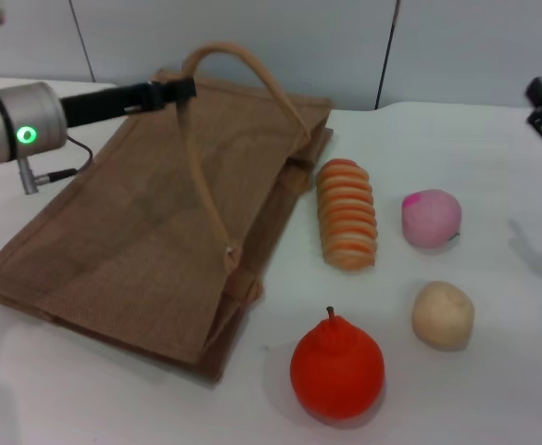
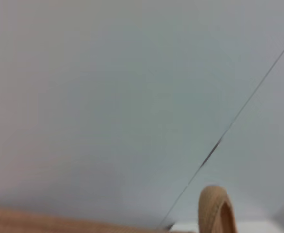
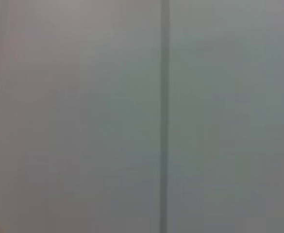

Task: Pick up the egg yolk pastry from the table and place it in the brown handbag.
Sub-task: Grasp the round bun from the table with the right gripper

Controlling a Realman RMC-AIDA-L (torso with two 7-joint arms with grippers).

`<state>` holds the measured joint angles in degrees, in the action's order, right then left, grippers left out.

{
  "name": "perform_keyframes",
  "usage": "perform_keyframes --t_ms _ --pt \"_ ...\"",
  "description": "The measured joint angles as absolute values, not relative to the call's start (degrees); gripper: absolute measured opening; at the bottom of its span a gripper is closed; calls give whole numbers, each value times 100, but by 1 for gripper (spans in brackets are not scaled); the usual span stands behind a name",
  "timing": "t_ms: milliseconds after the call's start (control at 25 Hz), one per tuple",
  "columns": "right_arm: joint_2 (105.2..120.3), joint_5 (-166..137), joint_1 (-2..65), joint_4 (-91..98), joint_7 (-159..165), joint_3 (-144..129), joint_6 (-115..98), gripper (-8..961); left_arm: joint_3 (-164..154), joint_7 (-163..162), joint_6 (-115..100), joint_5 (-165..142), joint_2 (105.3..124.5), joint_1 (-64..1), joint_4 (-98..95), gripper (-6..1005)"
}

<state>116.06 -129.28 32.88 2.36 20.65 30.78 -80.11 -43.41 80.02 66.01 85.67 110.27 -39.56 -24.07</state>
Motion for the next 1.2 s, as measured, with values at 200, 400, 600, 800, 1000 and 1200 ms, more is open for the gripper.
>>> perform_keyframes --t_ms 200,400,600,800,1000,1200 --pt "11599 -12930 3445 640 2639 2357 -7967 821 -4333 8448 7107 9374 10997 -3696 -2390 121" --pt "11585 -12931 3503 1247 3589 1258 -8254 823 -4332 8757 7581 9864 10990 -3515 -2380 121" --pt "11583 -12943 3494 2017 4644 102 -8693 824 -4302 8759 7715 9921 10976 -3499 -2376 122" --pt "11583 -13556 3517 2434 5266 -399 -8983 825 -4271 8761 7725 9930 10975 -3491 -2373 122" --pt "11574 -14044 3622 2514 5482 -431 -9111 826 -4268 8740 7728 9933 10976 -3502 -2372 121" --pt "11564 -14542 3741 2538 5652 -491 -9220 827 -4265 8719 7732 9930 10977 -3531 -2372 121"
